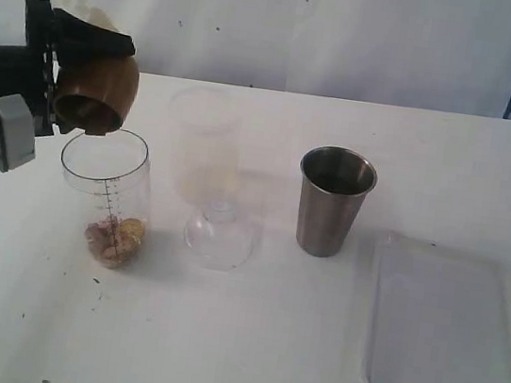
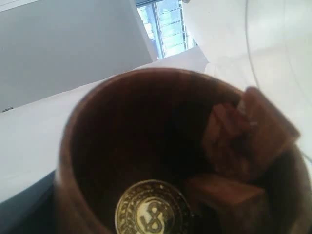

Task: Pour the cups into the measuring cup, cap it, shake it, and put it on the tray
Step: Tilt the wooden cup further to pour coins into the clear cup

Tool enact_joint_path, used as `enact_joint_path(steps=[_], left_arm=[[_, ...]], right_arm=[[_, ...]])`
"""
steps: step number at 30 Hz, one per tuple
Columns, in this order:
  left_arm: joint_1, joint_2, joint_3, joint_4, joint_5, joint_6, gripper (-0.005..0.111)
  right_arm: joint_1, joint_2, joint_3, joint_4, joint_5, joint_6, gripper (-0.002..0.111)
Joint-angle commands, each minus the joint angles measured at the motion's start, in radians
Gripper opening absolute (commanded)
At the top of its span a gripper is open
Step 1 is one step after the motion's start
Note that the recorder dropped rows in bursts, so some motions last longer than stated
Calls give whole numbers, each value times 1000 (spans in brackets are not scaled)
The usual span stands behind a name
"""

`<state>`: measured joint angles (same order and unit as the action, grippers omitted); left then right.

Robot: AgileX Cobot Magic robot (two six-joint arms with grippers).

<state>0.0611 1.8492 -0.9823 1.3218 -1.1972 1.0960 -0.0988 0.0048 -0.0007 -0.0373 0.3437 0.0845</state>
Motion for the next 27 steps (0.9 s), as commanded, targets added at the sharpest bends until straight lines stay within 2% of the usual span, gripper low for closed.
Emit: enact_joint_path(steps=[1,7,15,22,27], left_arm=[[-6,-11,7,-56,-24,58,0],[-6,-11,7,-57,-24,64,0],[-60,-11,7,-65,-24,86,0],[-63,-11,9,-74,-24,86,0],[-63,-11,29,-117,-24,172,0]], right_arm=[[-6,-5,1,-4,-4,-1,0],[-6,-5,1,-4,-4,-1,0],[-6,-5,1,-4,-4,-1,0],[-6,-5,1,-4,-4,-1,0],[-6,-5,1,-4,-4,-1,0]])
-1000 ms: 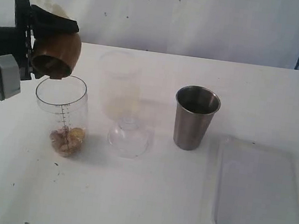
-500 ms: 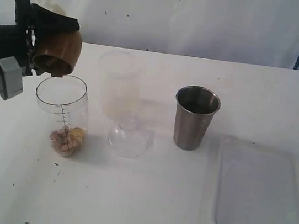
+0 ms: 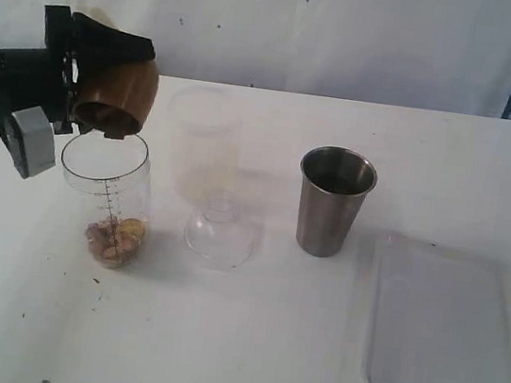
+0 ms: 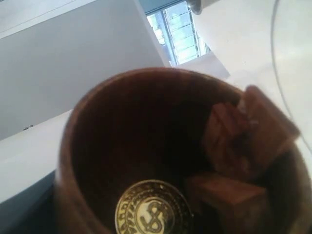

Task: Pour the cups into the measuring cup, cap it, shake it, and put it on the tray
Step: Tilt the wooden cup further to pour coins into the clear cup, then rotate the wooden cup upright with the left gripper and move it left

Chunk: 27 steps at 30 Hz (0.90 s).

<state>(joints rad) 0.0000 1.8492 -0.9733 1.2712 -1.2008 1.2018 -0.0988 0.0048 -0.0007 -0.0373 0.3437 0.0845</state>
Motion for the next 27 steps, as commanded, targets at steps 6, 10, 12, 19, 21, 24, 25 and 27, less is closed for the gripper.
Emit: enact_joint_path(steps=[6,10,12,19,21,24,25,27], left_arm=[[-1,-11,65,-160,-20,233,0],[-1,-11,65,-156,-20,288,0],[-1,-11,65,-156,-20,288,0],[-1,-11,65,-156,-20,288,0],[-1,-11,65,-158,-20,287,0],[-1,-11,65,-194,-20,241,0],[-1,-11,65,-226,-20,206,0],[-1,-11,65,-277,-20,125,0]], right_arm=[[-6,-5,1,-4,-4,-1,0],[-6,-5,1,-4,-4,-1,0],[-6,-5,1,-4,-4,-1,0],[-6,-5,1,-4,-4,-1,0],[-6,-5,1,-4,-4,-1,0],[-6,-5,1,-4,-4,-1,0],[-6,-5,1,-4,-4,-1,0],[-6,-5,1,-4,-4,-1,0]])
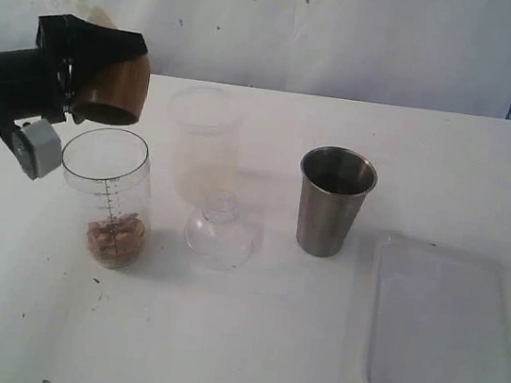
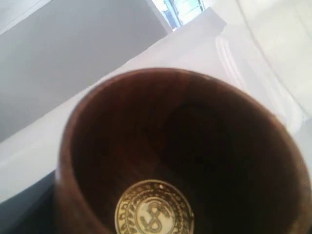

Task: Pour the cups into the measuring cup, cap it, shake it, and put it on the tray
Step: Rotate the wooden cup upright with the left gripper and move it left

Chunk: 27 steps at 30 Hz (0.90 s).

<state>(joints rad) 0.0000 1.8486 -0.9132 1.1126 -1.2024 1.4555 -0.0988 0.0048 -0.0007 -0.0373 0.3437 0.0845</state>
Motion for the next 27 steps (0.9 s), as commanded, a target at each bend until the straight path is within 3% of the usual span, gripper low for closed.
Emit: enact_joint_path(steps=[1,7,14,27], left_arm=[[-1,-10,5,-138,-19,-170,0],[-1,-10,5,-185,-19,-414,0],[-1,-10,5,-449,-1,-998,0],[-1,3,5,-718,274,-1464,0]], right_arm=[[-6,-5,1,-4,-4,-1,0],[-6,-5,1,-4,-4,-1,0],[-6,-5,1,-4,-4,-1,0],[-6,-5,1,-4,-4,-1,0]])
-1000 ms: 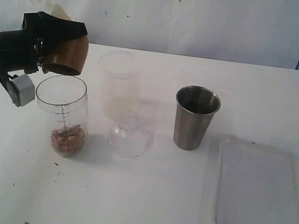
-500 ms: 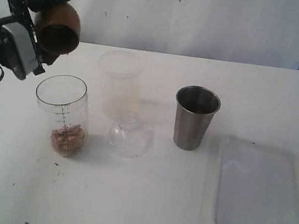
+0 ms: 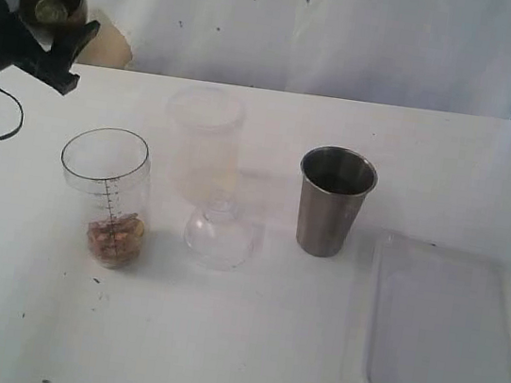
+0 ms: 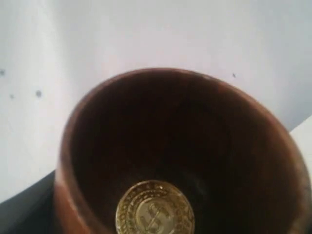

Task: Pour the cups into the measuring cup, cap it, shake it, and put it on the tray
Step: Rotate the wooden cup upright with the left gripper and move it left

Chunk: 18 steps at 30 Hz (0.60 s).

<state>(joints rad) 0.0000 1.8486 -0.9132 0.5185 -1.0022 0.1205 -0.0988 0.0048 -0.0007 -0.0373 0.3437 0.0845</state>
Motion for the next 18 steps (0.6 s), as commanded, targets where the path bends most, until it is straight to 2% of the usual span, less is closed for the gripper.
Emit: enact_joint_path(steps=[1,3,6,9,10,13,15,18], left_arm=[[-1,15,3,-185,89,-177,0],[-1,41,3,-251,110,-197,0],[-1,89,3,-249,108,-178,0],[-1,118,5,-69,20,-87,0],[-1,118,5,24,-18,-2,0],[-1,110,7,165,-148,203,0],[-1,106,18,191,-219,299,0],[-1,102,27,198,-219,405,0]], right_arm=[[-6,-5,1,-4,-4,-1,0],[-6,-5,1,-4,-4,-1,0],[-6,-5,1,-4,-4,-1,0],[-6,-5,1,-4,-4,-1,0],[-6,-5,1,-4,-4,-1,0],[-6,-5,1,-4,-4,-1,0],[-6,-5,1,-4,-4,-1,0],[-6,-5,1,-4,-4,-1,0]])
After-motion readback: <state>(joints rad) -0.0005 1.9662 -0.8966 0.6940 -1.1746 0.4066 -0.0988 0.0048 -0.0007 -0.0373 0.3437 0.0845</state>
